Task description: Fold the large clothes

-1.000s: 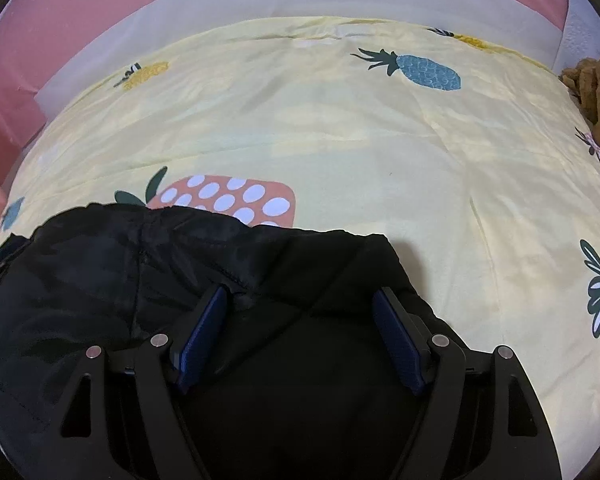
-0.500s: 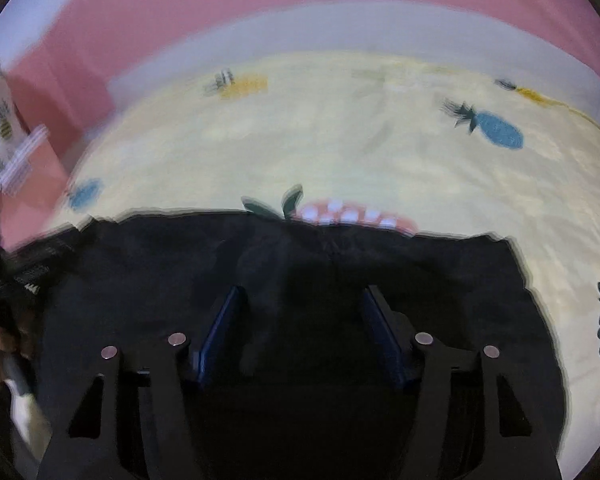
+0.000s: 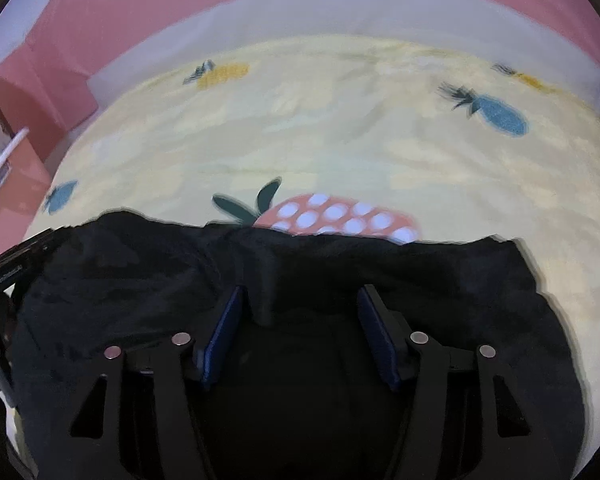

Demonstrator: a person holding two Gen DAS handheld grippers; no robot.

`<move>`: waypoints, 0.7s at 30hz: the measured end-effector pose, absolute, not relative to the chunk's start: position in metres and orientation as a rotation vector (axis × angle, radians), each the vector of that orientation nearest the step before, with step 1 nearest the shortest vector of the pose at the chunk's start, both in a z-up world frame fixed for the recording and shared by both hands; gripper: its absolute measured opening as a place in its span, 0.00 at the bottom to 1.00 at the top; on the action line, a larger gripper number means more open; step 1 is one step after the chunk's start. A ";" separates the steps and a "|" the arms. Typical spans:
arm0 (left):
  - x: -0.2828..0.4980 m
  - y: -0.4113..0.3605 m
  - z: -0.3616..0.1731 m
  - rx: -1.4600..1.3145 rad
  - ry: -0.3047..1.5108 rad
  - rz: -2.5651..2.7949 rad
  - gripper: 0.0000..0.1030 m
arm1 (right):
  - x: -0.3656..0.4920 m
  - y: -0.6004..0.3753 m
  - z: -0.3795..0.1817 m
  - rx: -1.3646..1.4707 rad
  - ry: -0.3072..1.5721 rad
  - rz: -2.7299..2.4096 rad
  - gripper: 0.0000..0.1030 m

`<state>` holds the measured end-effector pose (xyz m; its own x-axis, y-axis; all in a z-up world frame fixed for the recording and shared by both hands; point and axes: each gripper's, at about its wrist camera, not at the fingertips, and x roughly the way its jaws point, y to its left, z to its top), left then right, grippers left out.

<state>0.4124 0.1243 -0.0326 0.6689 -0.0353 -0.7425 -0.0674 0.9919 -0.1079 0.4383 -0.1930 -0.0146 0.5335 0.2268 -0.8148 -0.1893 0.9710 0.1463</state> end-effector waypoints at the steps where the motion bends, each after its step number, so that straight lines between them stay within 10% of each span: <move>1: 0.407 0.124 -0.023 -0.134 0.819 0.008 0.61 | 0.433 -0.205 -0.002 0.047 0.942 0.237 0.58; 8: 0.390 0.053 0.019 -0.108 0.770 -0.188 0.61 | 0.422 -0.278 0.001 0.088 0.973 0.085 0.58; 21: 0.441 0.004 -0.057 -0.019 0.887 -0.194 0.61 | 0.449 -0.287 -0.060 0.105 1.036 0.049 0.58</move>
